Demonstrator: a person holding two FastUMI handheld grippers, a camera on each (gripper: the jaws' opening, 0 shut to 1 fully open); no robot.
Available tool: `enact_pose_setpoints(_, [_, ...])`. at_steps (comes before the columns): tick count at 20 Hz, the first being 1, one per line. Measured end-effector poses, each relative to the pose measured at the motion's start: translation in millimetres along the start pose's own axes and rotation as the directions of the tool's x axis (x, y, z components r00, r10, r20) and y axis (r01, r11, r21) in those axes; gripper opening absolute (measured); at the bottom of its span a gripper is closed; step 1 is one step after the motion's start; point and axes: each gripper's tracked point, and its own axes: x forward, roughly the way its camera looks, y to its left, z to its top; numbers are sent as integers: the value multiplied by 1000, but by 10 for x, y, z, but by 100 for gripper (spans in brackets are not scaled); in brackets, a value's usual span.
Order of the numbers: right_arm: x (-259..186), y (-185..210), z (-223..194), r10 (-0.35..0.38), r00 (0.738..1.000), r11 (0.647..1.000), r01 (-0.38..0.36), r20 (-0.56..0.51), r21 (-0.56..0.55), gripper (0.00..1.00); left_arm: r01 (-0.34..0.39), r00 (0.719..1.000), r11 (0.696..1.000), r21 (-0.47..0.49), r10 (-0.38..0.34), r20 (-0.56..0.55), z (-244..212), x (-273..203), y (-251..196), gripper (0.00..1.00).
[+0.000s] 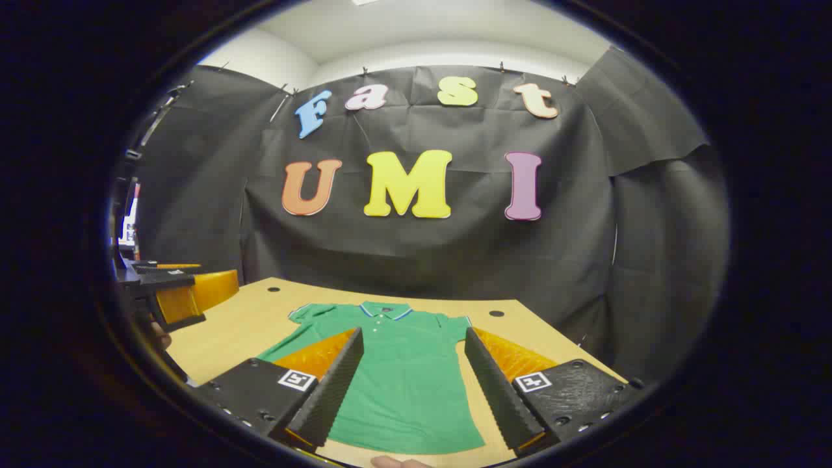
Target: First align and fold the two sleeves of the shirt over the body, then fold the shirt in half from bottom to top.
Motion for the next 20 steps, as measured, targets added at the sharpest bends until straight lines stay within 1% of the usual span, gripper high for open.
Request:
enact_pose_setpoints(9, [115,30,-125,1,999,1000,-1,-43,-14,95,-3,1000,999,46,4,-23,-82,50,-24,100])
enact_pose_setpoints(10, [125,50,-129,4,999,1000,-5,-49,-10,94,-2,1000,999,47,3,-24,-80,52,-28,100])
enact_pose_setpoints(13, [170,88,-138,7,998,1000,-8,-55,-17,96,-3,1000,999,51,5,-24,-88,57,-16,100])
enact_pose_setpoints(14, [175,90,-138,6,999,1000,-7,-54,-17,94,-8,1000,999,51,9,-23,-85,52,6,100])
enact_pose_setpoints(15, [181,108,-139,9,999,1000,-10,-54,-15,94,-12,1000,999,48,13,-23,-80,61,28,100])
enact_pose_setpoints(19, [231,182,-217,17,998,1000,-18,-66,-19,95,-18,999,999,29,19,-27,-80,75,75,100])
enact_pose_setpoints(20, [252,186,-231,16,998,1000,-18,-66,-20,97,-20,999,999,26,21,-24,-81,67,93,100])
